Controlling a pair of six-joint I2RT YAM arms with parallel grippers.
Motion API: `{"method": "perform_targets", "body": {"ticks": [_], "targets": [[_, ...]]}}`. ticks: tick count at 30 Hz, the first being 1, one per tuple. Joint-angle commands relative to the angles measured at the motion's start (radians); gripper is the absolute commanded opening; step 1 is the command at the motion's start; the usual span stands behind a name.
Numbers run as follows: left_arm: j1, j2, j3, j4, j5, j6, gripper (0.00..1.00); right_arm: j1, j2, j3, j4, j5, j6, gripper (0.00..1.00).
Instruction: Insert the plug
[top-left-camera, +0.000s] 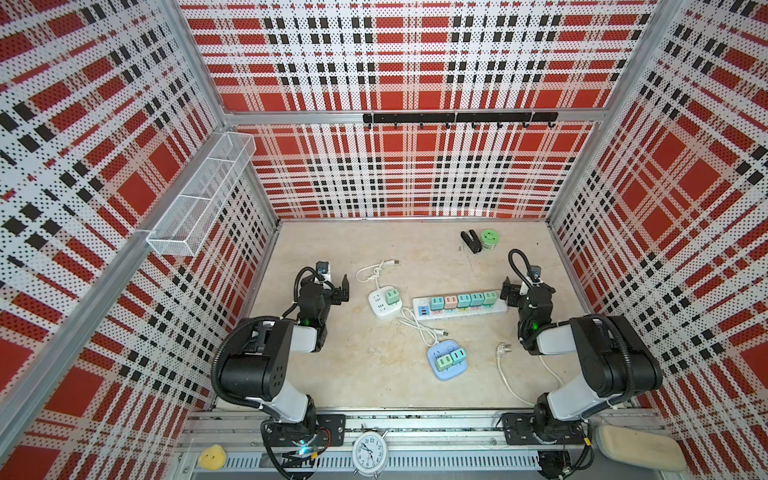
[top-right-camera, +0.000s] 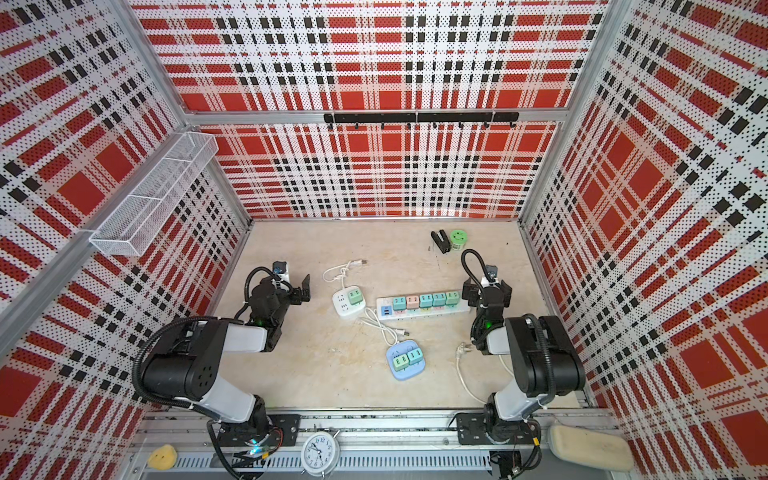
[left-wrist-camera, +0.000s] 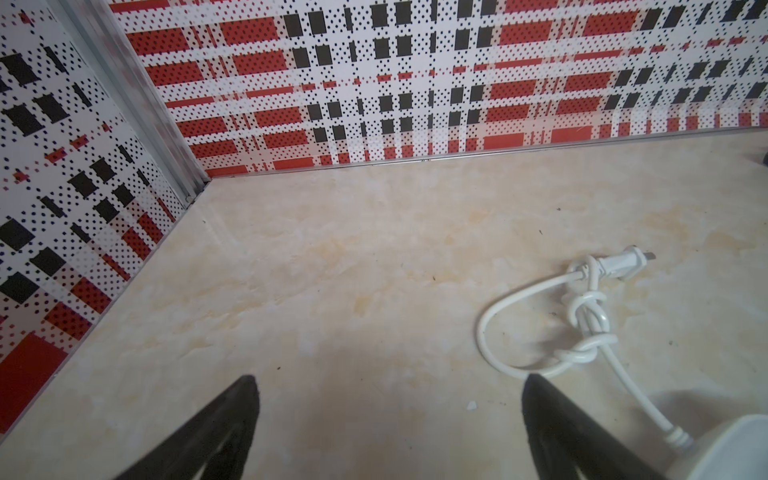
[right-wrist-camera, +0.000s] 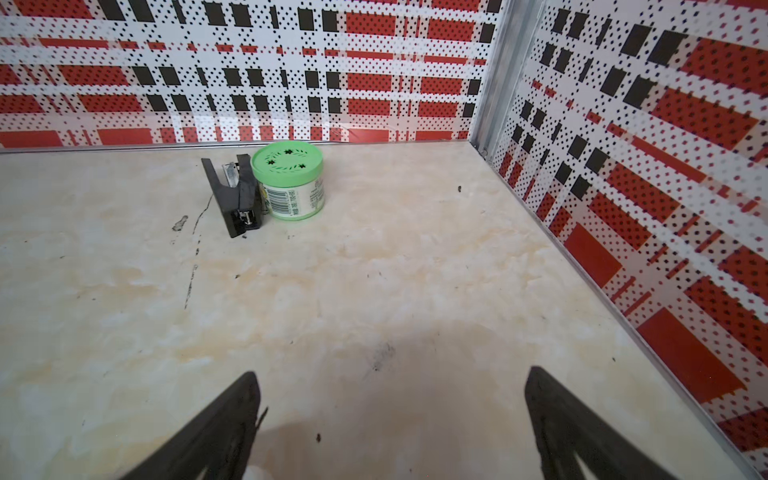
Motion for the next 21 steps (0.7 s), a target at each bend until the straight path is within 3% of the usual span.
{"method": "perform_targets", "body": {"ticks": [1, 21], "targets": [[0.004, -0.009, 0.000, -0.003, -0.010, -0.020, 0.99, 0.007, -0.004, 0.015, 0.014, 0.030, 0.007, 1.00], [0.004, -0.009, 0.000, -0.002, -0.011, -0.020, 0.99, 0.015, 0.003, 0.017, 0.022, 0.011, -0.017, 1.00]]}}
